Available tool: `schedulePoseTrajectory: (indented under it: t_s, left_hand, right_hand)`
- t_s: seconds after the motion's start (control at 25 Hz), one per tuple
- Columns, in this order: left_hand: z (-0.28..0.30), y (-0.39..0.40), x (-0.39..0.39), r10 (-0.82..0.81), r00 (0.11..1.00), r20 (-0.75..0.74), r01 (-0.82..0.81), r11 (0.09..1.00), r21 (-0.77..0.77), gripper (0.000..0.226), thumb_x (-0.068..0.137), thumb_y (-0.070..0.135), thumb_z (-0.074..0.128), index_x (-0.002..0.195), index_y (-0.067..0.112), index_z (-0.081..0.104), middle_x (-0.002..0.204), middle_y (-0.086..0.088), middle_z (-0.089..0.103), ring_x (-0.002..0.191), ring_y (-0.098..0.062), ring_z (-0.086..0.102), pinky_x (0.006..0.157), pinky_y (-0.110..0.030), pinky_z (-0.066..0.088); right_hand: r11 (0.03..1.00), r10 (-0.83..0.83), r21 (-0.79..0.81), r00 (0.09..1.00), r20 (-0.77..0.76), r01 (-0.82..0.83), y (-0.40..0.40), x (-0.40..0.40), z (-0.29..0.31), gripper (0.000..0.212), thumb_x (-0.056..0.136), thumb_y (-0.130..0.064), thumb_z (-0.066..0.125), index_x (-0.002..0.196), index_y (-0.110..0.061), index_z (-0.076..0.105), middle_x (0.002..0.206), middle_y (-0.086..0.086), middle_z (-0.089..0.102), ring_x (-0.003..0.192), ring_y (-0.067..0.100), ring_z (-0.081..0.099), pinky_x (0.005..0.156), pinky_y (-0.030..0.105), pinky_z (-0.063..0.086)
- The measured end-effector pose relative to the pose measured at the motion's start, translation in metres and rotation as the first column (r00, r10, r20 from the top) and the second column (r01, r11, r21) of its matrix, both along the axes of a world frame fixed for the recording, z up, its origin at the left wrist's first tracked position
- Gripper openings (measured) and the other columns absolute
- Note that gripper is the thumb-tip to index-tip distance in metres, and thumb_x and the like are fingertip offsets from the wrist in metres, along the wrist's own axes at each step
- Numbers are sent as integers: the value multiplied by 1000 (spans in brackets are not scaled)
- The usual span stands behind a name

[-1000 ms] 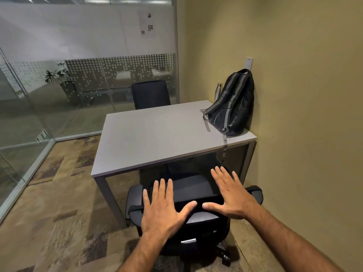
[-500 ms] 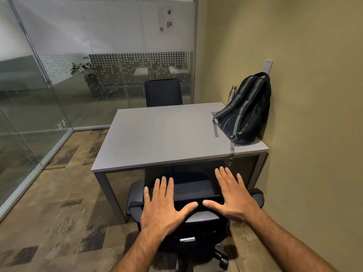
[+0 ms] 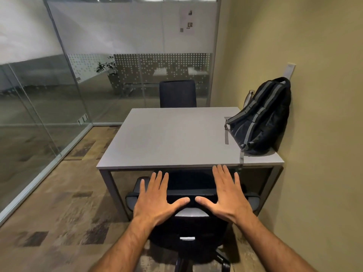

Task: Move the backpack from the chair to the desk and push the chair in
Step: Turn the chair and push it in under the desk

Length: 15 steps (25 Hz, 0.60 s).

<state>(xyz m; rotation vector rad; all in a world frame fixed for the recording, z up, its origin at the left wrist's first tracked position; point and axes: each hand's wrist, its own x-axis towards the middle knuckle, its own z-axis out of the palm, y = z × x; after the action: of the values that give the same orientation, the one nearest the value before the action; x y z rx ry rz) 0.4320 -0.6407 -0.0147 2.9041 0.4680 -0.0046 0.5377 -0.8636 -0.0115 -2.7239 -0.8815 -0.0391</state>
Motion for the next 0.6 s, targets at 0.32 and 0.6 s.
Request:
schedulePoseTrajectory:
  t_s: [0.32,0.6]
  left_hand:
    - [0,19,83,-14,1000,15,14,1000,25,125,68,103,6,163,22,-5,172,-2,-11,157,-18,-18,126,-54,-10]
    - [2,46,153,-18,999,-28,19,1000,4,128,62,104,-2,162,24,-10,171,-1,-17,155,-19,-23,125,-55,-13]
  right_hand:
    - [998,-45,-30,998,34,46,19,82,-5,123,75,-99,22,161,-18,-12,170,3,-16,155,17,-21,124,51,-16]
    - [998,-38,-56,999,23,39,46,150,1,121,76,-98,26,161,-20,-11,170,2,-14,151,12,-24,124,49,-17]
